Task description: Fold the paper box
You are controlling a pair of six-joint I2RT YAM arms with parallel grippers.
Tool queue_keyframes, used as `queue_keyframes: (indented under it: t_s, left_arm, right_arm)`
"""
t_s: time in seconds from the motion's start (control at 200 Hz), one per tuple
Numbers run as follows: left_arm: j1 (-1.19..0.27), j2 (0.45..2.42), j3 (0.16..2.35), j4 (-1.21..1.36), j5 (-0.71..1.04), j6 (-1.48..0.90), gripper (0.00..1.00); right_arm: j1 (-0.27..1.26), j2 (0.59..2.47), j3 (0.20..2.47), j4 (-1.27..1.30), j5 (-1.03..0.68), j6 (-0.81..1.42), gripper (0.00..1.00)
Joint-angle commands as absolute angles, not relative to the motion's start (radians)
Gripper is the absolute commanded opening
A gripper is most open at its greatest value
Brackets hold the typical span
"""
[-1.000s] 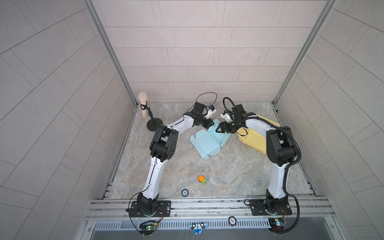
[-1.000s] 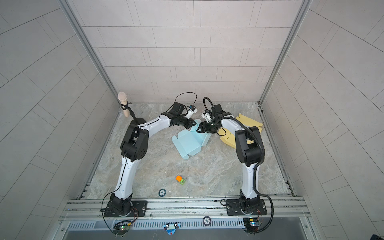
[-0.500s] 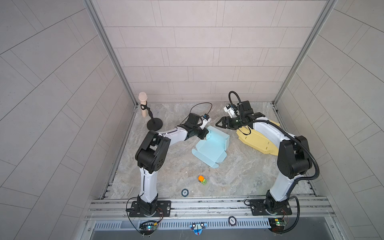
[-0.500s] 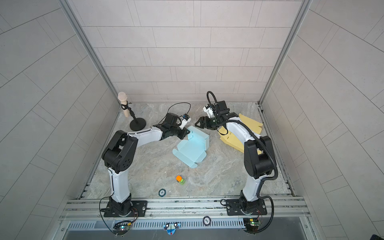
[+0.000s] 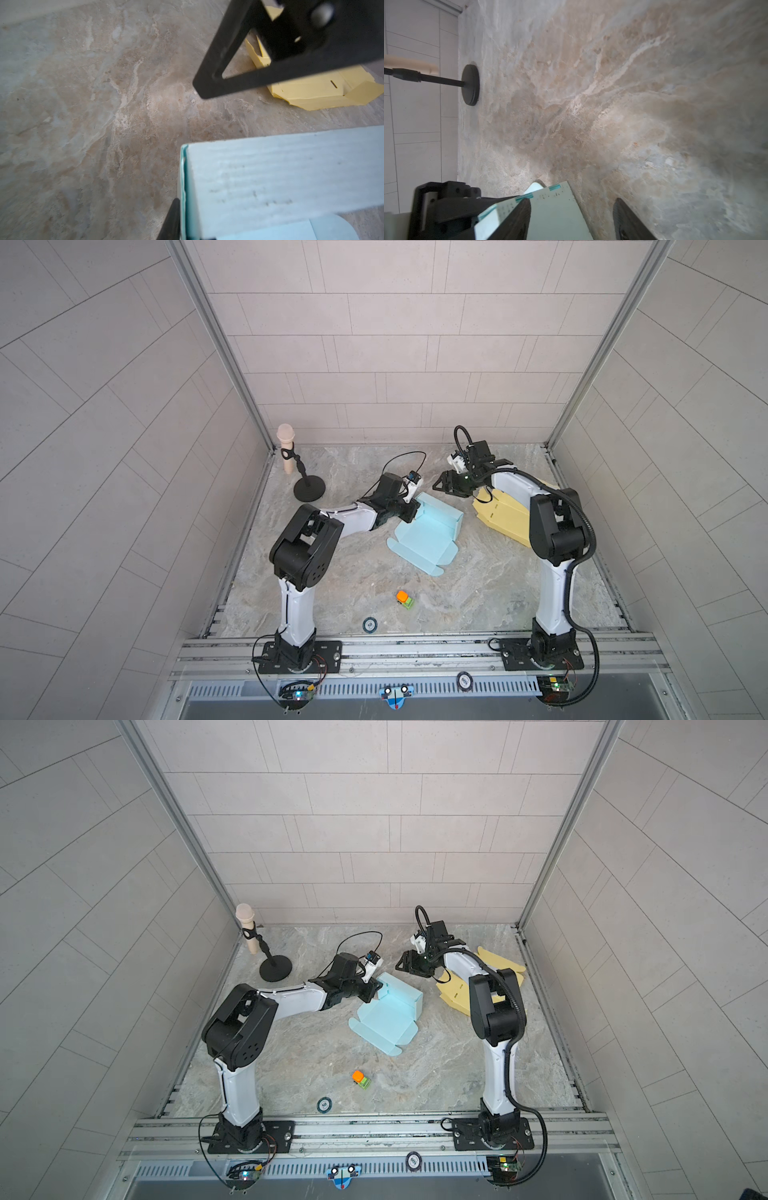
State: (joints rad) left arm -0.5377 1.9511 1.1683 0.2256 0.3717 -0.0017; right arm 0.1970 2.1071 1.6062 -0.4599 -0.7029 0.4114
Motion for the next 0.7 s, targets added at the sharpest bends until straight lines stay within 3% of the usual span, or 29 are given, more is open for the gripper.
queue_keyframes:
  t_s: [0.0, 0.696]
  left_arm:
    - [-0.548, 1.953, 1.160, 0.300, 0.339, -0.049, 0.14]
    - [-0.620, 1.963, 1.099, 0.445, 0.106, -0.169, 0.19]
  right_arm:
    - [0.221, 2.120, 1.625, -0.502, -0.723, 0.371, 0.65]
    - [0.295, 2.108, 1.513, -0.389, -0.862, 0.436, 0.61]
